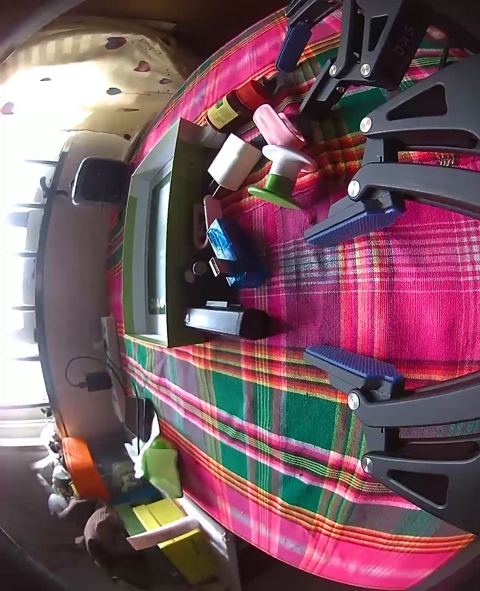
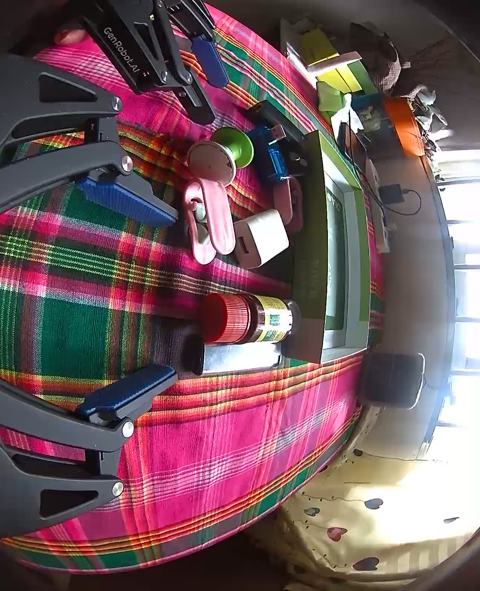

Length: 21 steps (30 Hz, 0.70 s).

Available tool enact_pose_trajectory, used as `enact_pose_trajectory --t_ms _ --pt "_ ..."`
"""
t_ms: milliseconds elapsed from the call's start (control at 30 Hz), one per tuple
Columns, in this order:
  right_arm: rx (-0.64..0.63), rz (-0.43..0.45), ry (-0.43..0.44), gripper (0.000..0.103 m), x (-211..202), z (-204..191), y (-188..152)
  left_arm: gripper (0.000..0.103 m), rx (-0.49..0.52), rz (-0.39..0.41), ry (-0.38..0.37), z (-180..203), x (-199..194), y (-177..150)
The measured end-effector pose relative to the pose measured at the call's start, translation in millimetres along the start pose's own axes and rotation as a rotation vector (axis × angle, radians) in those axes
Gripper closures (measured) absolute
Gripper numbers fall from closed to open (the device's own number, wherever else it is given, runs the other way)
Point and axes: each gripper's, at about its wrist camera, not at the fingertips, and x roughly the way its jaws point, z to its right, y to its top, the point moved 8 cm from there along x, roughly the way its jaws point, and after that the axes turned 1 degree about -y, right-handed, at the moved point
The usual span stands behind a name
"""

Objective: Organize rigid objects

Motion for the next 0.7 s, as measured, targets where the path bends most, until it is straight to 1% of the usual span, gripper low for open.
enact_pose_trajectory --t_ms 167,233,267,600,700 --pt "0.013 0.000 -0.001 0.025 -0.8 0.8 -0.5 0.045 0.006 -0.001 -0.009 -2.1 -0.7 -0.7" --pt "0.015 0.001 -0.003 0.025 -1.4 2.2 -0.6 0.045 0.000 0.004 -0.009 -6.7 -0.5 -2.1" --pt "0.013 0.000 -0.004 0.025 -0.5 0.5 0.3 0.045 0.022 -0.007 0.002 -3.3 0.4 -0.6" --pt "0.017 0.004 -0.010 0.025 -1.2 -0.2 -0.1 0.045 0.026 0.005 -0.001 -1.3 2.2 -3.5" --pt "0.017 0.004 -0.010 0.025 -1.1 -0.2 0.0 0.045 0.023 -0.001 -0.001 -3.1 2.2 0.3"
